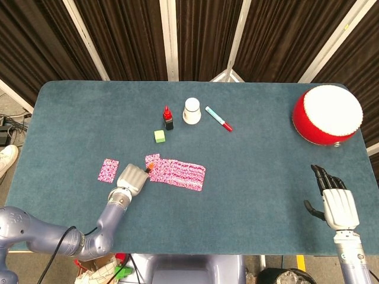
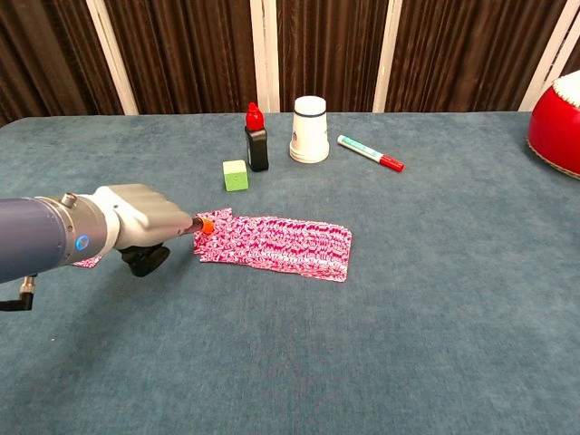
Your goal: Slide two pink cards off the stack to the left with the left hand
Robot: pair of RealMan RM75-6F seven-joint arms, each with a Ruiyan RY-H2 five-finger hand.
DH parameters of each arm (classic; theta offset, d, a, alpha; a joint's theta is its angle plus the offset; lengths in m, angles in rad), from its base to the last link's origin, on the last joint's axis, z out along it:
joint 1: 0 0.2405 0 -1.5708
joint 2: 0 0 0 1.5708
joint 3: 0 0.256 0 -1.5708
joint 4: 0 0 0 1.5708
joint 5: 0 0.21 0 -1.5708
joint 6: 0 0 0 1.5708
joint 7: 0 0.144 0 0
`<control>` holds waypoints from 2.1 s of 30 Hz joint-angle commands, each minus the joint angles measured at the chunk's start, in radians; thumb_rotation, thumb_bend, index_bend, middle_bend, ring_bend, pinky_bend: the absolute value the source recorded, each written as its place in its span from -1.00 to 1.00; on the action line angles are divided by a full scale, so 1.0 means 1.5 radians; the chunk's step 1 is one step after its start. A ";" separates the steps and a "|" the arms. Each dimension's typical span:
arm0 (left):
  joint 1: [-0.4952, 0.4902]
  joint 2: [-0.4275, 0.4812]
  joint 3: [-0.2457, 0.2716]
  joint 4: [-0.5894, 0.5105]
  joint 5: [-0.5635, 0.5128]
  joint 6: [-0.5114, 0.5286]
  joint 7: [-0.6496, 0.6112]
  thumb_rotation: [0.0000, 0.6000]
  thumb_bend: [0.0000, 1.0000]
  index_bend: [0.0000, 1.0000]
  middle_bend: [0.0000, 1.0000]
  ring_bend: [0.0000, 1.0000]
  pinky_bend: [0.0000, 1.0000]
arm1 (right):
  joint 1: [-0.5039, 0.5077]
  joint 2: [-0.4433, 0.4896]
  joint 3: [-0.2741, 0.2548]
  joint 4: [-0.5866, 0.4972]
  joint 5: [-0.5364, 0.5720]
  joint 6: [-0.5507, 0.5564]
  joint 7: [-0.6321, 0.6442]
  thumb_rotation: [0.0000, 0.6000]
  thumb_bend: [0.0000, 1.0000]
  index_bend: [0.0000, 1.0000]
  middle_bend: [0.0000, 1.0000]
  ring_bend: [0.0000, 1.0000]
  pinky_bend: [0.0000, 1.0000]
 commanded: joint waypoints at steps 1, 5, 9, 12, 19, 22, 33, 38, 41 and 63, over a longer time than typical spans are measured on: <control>0.000 0.002 0.003 0.018 -0.011 -0.004 0.001 1.00 0.86 -0.87 0.71 0.50 0.36 | 0.000 0.000 -0.001 -0.002 -0.001 -0.001 0.001 1.00 -0.43 -0.97 -0.70 -0.54 -0.52; 0.004 0.008 0.007 0.050 -0.020 -0.020 -0.004 1.00 0.86 -0.87 0.71 0.50 0.36 | 0.001 -0.001 -0.003 -0.002 0.000 -0.006 -0.003 1.00 -0.43 -0.97 -0.70 -0.54 -0.52; 0.005 0.013 0.008 0.081 -0.027 -0.036 -0.008 1.00 0.86 -0.87 0.71 0.50 0.36 | 0.003 -0.003 -0.002 0.001 0.007 -0.013 -0.007 1.00 -0.43 -0.97 -0.70 -0.54 -0.52; 0.003 0.016 0.004 0.107 -0.033 -0.050 -0.009 1.00 0.86 -0.87 0.71 0.50 0.36 | 0.004 -0.005 -0.002 0.003 0.010 -0.018 -0.012 1.00 -0.43 -0.97 -0.70 -0.54 -0.52; -0.013 0.012 -0.015 0.179 -0.058 -0.088 -0.004 1.00 0.86 -0.87 0.71 0.50 0.36 | 0.005 -0.008 -0.001 0.004 0.015 -0.019 -0.018 1.00 -0.43 -0.97 -0.70 -0.54 -0.52; -0.021 0.001 -0.026 0.220 -0.072 -0.112 -0.003 1.00 0.86 -0.87 0.71 0.50 0.36 | 0.005 -0.008 -0.001 0.003 0.016 -0.020 -0.020 1.00 -0.43 -0.97 -0.70 -0.54 -0.52; -0.042 -0.052 -0.032 0.351 -0.100 -0.151 0.031 1.00 0.86 -0.87 0.71 0.50 0.36 | 0.003 -0.005 0.004 0.007 0.023 -0.017 -0.008 1.00 -0.43 -0.97 -0.70 -0.54 -0.52; -0.050 0.008 -0.064 0.256 -0.050 -0.087 0.005 1.00 0.86 -0.87 0.71 0.50 0.36 | 0.002 -0.003 0.004 0.008 0.017 -0.012 0.001 1.00 -0.43 -0.97 -0.70 -0.54 -0.52; -0.046 0.053 -0.077 0.183 -0.028 -0.050 -0.011 1.00 0.86 -0.87 0.70 0.50 0.36 | 0.002 -0.002 0.003 0.006 0.015 -0.011 0.003 1.00 -0.43 -0.97 -0.70 -0.54 -0.52; 0.335 0.373 0.112 -0.161 0.505 0.203 -0.445 1.00 -0.18 -0.87 -0.94 -0.96 -0.58 | -0.004 0.010 -0.003 -0.021 -0.006 0.007 0.010 1.00 -0.43 -0.97 -0.70 -0.54 -0.52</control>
